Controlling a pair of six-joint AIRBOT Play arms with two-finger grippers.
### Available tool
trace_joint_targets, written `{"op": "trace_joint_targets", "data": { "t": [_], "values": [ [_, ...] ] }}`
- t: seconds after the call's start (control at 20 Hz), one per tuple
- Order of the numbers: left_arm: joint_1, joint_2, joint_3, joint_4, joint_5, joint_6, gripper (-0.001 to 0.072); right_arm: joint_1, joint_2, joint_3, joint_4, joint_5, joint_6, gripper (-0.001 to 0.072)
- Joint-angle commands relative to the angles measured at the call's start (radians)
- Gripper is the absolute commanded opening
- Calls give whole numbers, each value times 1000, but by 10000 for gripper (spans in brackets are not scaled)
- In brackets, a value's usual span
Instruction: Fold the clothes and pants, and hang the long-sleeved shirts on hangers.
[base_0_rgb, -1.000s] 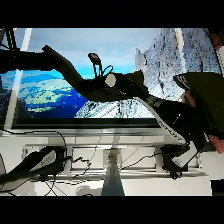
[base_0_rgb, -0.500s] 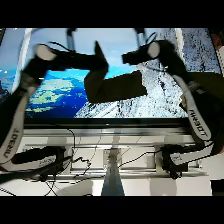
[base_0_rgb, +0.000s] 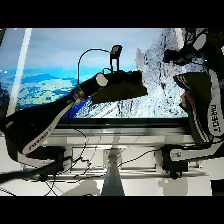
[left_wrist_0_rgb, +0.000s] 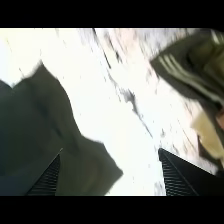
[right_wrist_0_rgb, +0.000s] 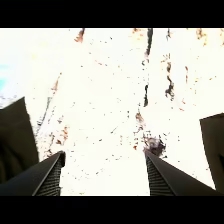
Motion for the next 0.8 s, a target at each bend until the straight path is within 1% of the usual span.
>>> {"op": "trace_joint_targets", "data": {
  "t": [0.0,0.1,0.15,0.25,0.3,0.4,0.5,0.6,0.75],
  "values": [
    [41,64,1,75,1,0,702,-32,-40,-30,43,11,-21,577],
    [95,112,1,117,-79,0,702,-32,-94,-30,198,42,-89,577],
    [121,131,1,126,-124,0,702,-32,-129,-30,307,66,-139,577],
    [174,163,1,125,-218,0,701,-32,-205,-30,523,151,-275,571],
    [193,174,1,124,-258,0,700,-32,-247,-30,591,197,-327,571],
    [219,187,1,121,-334,0,700,-29,-315,-30,619,222,-332,573],
    [228,190,1,122,-396,0,700,-19,-364,-32,634,216,-324,573],
    [228,190,0,121,-410,0,699,-3,-387,-33,661,207,-325,573],
    [228,190,1,121,-410,0,699,33,-395,-33,663,174,-325,573]
  ]
}}
